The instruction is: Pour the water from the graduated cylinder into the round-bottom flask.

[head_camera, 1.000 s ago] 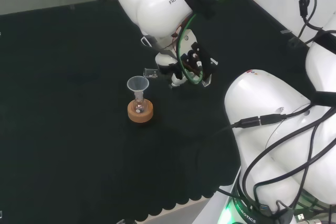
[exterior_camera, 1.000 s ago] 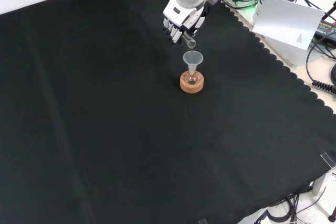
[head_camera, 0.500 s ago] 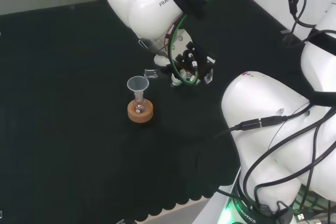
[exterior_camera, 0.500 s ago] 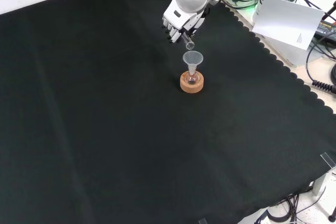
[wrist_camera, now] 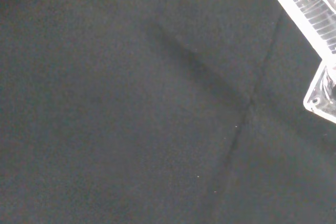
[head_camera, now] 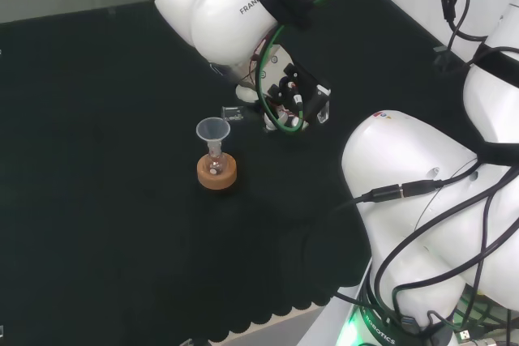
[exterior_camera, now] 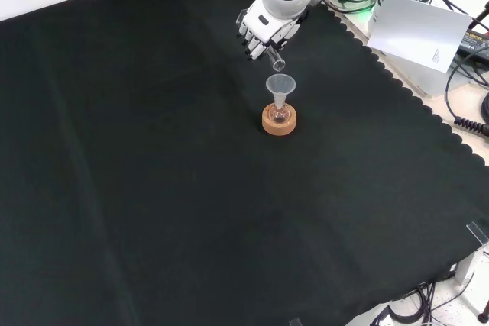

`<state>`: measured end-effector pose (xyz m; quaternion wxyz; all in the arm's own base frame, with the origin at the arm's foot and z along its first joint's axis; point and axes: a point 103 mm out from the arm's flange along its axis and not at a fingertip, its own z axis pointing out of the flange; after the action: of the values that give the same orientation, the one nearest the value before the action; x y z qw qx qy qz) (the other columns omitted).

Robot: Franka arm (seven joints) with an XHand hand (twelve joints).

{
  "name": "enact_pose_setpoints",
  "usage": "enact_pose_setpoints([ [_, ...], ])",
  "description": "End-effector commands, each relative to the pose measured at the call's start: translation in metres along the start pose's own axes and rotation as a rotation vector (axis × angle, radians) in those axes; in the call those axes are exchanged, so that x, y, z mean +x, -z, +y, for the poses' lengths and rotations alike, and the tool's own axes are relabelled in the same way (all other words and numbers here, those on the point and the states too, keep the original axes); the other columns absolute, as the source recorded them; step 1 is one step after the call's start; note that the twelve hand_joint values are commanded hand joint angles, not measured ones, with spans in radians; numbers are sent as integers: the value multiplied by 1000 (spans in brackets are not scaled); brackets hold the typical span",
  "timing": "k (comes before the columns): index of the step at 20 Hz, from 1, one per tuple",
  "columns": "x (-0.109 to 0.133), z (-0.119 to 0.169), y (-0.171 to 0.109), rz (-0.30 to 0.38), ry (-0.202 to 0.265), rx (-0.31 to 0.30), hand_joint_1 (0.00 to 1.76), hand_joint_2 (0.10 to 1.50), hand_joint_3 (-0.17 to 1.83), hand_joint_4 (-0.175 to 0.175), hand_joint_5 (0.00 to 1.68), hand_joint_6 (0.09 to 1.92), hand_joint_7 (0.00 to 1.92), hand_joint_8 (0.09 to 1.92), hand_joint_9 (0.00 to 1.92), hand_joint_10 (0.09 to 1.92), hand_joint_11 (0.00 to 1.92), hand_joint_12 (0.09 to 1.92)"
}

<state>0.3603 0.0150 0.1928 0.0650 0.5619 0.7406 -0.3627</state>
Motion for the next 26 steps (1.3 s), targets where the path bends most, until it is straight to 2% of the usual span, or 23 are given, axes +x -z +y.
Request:
enact_pose_setpoints([
  [1,2,-3,5,-33,-6,-4,1133,1174,-1,-175,881,1165,1176,370,1356,87,1217,747],
  [19,2,-6,11,-129,-41,-12,1132,1176,0,-175,877,1170,1172,364,1352,87,1217,745],
  [26,1,-9,12,-147,-46,-22,1132,1176,0,-175,876,1171,1171,362,1352,87,1218,745],
])
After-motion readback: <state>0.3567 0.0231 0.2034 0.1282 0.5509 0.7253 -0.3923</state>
